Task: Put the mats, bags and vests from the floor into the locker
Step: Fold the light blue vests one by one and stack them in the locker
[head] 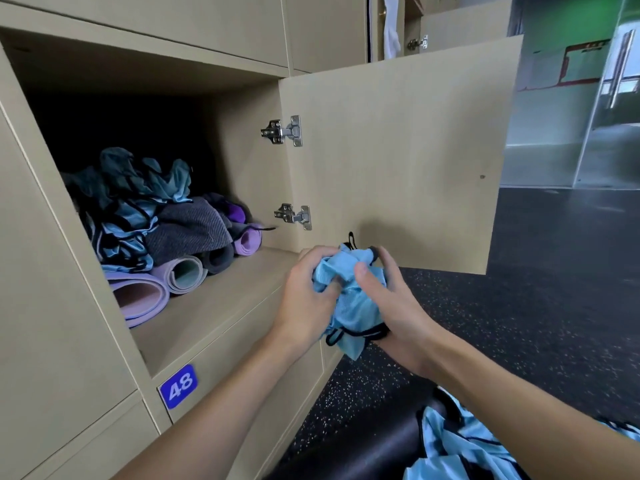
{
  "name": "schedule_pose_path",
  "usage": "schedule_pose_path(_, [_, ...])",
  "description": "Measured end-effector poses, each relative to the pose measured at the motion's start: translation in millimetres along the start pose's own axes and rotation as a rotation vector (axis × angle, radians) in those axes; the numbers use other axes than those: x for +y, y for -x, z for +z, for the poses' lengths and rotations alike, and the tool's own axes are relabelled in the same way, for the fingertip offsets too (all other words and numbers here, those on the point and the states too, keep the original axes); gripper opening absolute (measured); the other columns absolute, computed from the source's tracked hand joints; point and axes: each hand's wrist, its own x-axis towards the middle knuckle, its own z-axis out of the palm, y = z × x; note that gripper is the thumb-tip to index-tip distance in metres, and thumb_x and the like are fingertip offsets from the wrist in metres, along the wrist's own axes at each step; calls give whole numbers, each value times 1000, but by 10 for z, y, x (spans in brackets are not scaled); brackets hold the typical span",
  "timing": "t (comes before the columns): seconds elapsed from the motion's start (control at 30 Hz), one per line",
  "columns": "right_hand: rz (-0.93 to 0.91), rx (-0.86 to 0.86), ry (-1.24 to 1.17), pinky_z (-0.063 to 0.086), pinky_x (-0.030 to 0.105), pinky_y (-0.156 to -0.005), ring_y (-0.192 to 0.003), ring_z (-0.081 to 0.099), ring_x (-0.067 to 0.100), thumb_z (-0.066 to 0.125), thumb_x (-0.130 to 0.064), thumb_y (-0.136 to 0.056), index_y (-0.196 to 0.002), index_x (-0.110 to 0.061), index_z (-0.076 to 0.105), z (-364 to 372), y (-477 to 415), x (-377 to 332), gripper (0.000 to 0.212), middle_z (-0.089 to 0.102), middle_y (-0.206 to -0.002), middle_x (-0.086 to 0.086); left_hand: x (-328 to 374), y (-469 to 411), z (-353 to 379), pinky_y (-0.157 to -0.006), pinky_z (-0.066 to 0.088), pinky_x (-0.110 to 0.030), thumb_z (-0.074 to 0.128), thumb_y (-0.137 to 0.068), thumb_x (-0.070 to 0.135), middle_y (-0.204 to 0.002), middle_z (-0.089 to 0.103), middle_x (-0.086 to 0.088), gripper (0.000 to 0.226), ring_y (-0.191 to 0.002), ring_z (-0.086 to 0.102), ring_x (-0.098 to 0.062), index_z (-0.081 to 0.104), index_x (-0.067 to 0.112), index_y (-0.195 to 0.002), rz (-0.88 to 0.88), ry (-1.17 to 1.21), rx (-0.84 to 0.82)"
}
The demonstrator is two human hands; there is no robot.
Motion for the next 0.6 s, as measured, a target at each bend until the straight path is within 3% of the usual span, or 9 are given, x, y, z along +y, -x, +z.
schedule_pose_path(0.1, [-111, 9, 163, 52, 35, -98, -115, 62, 6, 75, -41, -69, -149, -46, 21, 161, -274, 18, 97, 56, -136, -14, -109, -132, -130, -76, 49, -16, 66, -82, -12, -94, 66, 7, 43, -84, 62, 0, 60, 25, -103, 14, -1, -44])
schedule_pose_path(0.17, [-138, 18, 165, 56, 27, -89, -107, 66, 3, 71, -30, -83, -146, -39, 31, 244, -471, 34, 75, 64, -125, -15, -166, -228, -226, -73, 48, -12, 67, -82, -11, -96, 63, 14, 53, -83, 61, 4, 49, 32, -109, -2, 11, -65])
schedule_pose_path(0.27, [-163, 12, 184, 57, 26, -80, -98, 70, 7, 67, -15, -91, -124, -37, 55, 383, -775, 9, 42, 73, -106, -13, -322, -386, -386, -76, 49, -15, 66, -82, -10, -103, 62, 13, 59, -87, 61, 5, 39, 34, -113, -52, 30, -86])
schedule_pose_path(0.47, [-162, 52, 306, 60, 43, -81, -89, 73, 22, 68, -4, -86, -97, -24, 71, 763, -1516, 96, 23, 76, -92, 2, -718, -743, -814, -77, 53, -23, 67, -82, -7, -106, 64, 3, 66, -84, 62, -3, 34, 30, -125, -110, -12, -69])
schedule_pose_path(0.6, [-193, 72, 323, 58, 50, -74, -76, 69, 30, 63, 0, -84, -89, -13, 70, 999, -2016, 180, 15, 72, -93, 19, -952, -992, -1101, -92, 50, -24, 65, -85, 6, -118, 59, 3, 55, -105, 59, -1, 38, 28, -128, -115, -99, 2])
